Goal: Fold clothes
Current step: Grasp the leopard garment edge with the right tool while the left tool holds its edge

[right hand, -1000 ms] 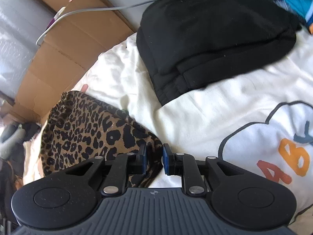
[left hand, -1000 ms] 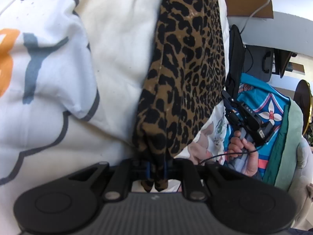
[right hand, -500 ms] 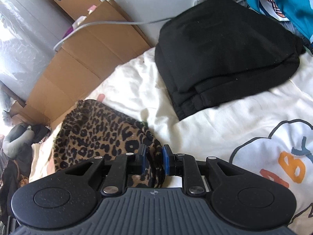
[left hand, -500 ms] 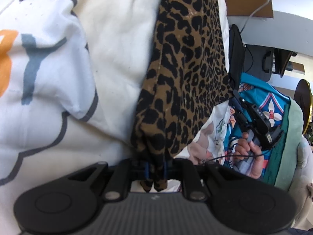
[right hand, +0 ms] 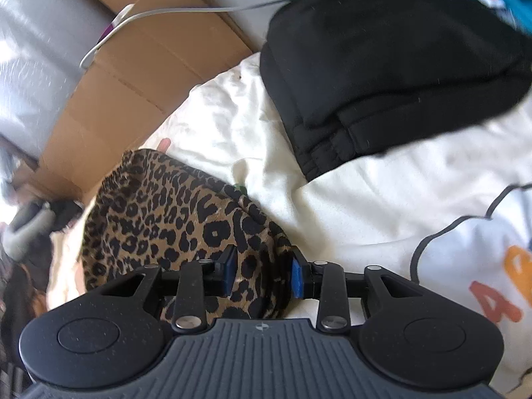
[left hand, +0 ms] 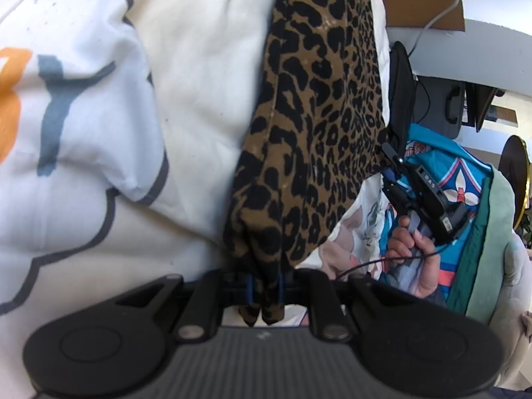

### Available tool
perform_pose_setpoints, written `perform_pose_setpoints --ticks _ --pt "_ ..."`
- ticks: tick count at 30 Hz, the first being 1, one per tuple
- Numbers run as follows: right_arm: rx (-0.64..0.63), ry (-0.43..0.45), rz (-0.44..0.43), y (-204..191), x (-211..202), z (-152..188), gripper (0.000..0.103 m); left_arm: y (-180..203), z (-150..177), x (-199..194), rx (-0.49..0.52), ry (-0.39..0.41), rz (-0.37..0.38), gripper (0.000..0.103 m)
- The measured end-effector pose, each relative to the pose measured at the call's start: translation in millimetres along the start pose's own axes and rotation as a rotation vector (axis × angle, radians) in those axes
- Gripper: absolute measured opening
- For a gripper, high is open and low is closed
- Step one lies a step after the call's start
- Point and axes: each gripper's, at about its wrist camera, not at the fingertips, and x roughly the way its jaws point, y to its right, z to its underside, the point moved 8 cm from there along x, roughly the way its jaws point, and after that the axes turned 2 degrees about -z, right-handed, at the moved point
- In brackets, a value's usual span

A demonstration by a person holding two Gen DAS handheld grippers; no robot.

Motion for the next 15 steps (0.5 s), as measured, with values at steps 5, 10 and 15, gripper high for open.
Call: perform_pose_setpoints --ticks 5,10,15 --pt "0.057 -0.002 -0.039 1 -4 -2 0.005 0 2 -5 -0.025 0.015 0.026 0.008" --pt "0.131 0.018 -0.074 -6 -21 -5 0.005 8 5 -12 0.011 0.030 0.020 0.007" --pt "0.191 0.024 -0.099 -12 -41 2 0.005 15 6 -32 0.055 0.016 0.010 0.006"
